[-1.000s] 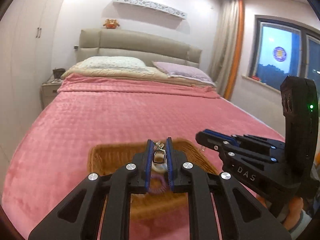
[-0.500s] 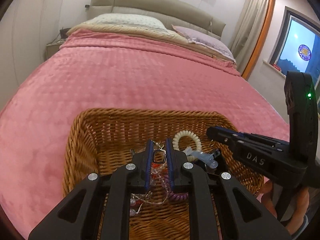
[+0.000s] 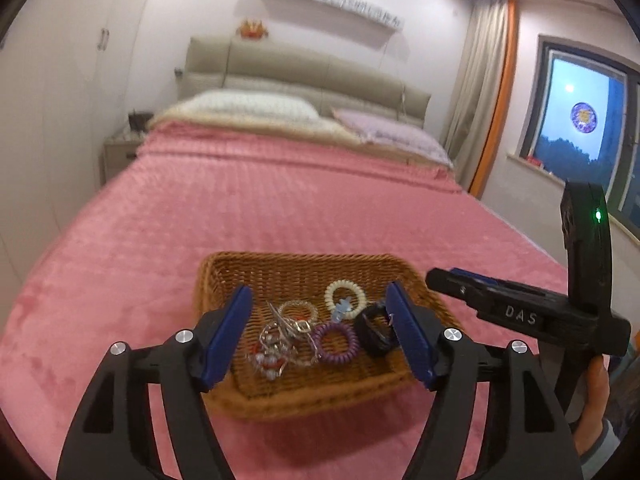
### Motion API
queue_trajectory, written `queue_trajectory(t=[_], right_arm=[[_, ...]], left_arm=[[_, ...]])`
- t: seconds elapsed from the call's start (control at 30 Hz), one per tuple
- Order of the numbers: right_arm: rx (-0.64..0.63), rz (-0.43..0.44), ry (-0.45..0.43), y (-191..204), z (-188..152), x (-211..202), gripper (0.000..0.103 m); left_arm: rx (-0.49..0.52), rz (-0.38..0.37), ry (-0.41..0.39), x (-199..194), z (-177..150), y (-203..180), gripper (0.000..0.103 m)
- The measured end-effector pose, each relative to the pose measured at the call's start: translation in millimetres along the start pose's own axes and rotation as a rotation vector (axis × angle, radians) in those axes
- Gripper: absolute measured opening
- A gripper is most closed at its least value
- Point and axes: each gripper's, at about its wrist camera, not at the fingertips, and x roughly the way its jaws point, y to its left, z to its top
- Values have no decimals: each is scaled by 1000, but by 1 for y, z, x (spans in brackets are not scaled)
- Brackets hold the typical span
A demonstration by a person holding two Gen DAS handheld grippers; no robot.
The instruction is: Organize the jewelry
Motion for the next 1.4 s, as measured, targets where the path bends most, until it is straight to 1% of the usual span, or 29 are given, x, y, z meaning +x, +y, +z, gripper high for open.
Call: queue_trajectory(t=[0.03,0.07,0.1,0.17,0.2,0.27,0.3,0.37,0.4,0.43,0.5,0.6,0.7,0.8,0.87,0.93,1.03,1.2,1.33,1.4], right_arm=[[-23,-2,-40,6,-12,-17,40],[-38,-2,-73,9,-20,-28,40],[-54,-10,-118,14,-32,-42,40],[-83,-42,-180,21,-53,-57,41],[-101,-63,-206,24,-63,-62,42],[-135,-100,-249,31,-80,-69,43],[-146,-119,-264,33,-86,-69,44],[-161,-127,-287,36,-95,-69,44],[-162,-120,-292,37,-98,-68,44],[-159,-115,-298,36,-101,-67,44],[-151,-113,-302,34,-105,-64,44],[-147,-136,-308,30,-110,-59,44],[-130,-147,-276,26,-116,-48,44],[-152,-161,-264,30,-123,-44,44],[-172,-167,-272,34,-126,-44,53],[-180,-162,-266,35,-129,-43,55],[-163,-142,-250,31,-128,-40,56],[-123,-107,-249,22,-128,-41,56],[-128,-105,-250,23,-129,-41,63],[-130,-108,-245,24,-128,-40,63]], left_arm=[[12,10,-18,-12,-4,-4,68],[29,22,-40,-25,-10,-10,71],[39,33,-58,-35,-15,-14,81],[61,80,-121,-56,-27,-23,92],[77,120,-165,-66,-36,-28,94],[113,189,-218,-76,-52,-36,94],[124,211,-230,-78,-59,-39,94],[133,260,-259,-78,-70,-41,94],[141,322,-283,-74,-80,-42,94],[149,369,-288,-70,-85,-43,94],[170,427,-265,-57,-95,-39,94],[154,414,-241,-52,-99,-35,94],[133,402,-247,-53,-100,-31,94],[132,399,-209,-48,-107,-31,94],[136,401,-205,-46,-107,-33,94],[137,414,-197,-40,-107,-31,94],[145,418,-176,-34,-107,-32,94],[140,423,-176,-36,-108,-32,94],[136,420,-175,-36,-108,-32,95],[128,415,-171,-36,-108,-30,95]])
